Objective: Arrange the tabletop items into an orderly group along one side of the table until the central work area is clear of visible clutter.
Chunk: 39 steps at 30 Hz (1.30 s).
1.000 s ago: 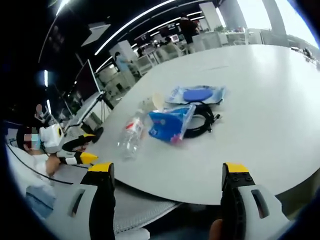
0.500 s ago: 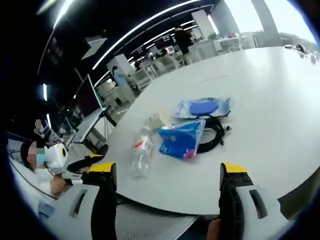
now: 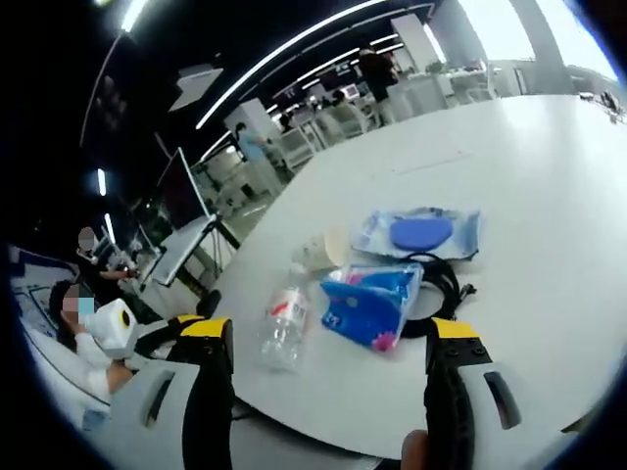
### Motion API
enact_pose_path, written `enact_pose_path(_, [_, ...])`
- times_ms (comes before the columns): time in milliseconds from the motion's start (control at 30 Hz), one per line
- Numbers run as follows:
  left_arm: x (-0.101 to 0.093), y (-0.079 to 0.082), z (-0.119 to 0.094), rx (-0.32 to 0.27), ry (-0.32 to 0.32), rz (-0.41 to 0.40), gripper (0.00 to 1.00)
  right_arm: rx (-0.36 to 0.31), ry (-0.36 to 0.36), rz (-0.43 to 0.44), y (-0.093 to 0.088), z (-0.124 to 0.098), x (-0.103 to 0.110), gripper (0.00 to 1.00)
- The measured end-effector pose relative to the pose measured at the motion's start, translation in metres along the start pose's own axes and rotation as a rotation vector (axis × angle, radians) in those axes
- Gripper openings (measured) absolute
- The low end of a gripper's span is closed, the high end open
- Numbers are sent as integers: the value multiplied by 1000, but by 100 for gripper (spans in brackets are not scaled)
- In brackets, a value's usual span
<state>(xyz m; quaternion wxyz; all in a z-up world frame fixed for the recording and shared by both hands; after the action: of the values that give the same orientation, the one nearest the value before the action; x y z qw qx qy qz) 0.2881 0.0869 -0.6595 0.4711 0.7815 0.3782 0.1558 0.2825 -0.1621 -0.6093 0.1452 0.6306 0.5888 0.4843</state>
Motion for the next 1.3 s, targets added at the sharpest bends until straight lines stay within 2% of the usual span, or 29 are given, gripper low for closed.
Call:
enact_pose_path(233, [-6, -1, 3, 7, -11, 34, 86, 44, 72, -55, 17, 28, 8, 78])
enact_pose_path(367, [-5, -6, 6, 39, -8, 53, 85, 59, 106, -78, 25, 39, 12, 77])
enact_pose_path(567, [-3, -3, 6, 24, 1, 37, 85, 88, 153, -114, 36, 54, 14, 75])
enact_pose_path(833, [-1, -2, 5, 17, 33, 10, 88, 118, 207, -115, 42, 70, 10, 71])
enact_pose_path(933, [-8, 0, 7, 8, 36, 72, 93, 124, 226, -96, 44, 76, 8, 70])
enact_pose_path(1000, [-12, -3, 5, 10, 40, 72, 95, 126, 236, -95, 45, 78, 9, 69])
enact_pose_path(1133, [-16, -1, -1, -33, 54, 36, 100, 137, 255, -101, 47, 85, 7, 69])
enact_pose_path(1267, [-17, 4, 0, -78, 78, -28, 100, 151, 279, -106, 52, 96, 5, 68])
enact_pose_path(1300, [-16, 3, 0, -71, 76, -28, 100, 153, 288, -111, 55, 99, 4, 68])
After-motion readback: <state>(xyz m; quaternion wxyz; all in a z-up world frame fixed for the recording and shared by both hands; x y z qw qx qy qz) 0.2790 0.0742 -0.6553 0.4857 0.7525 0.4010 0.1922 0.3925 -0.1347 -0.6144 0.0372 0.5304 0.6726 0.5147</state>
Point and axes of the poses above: the point that each gripper's makers call its tool centre point, and the gripper's own axes: z roughly forward along the fingers, x roughly to its left, y roughly out of its top, the point moved 3 cm from there along -z, roughly backward along the fingers, and after that the axes turned 2 degrees about -z, right-handed, at the moved point
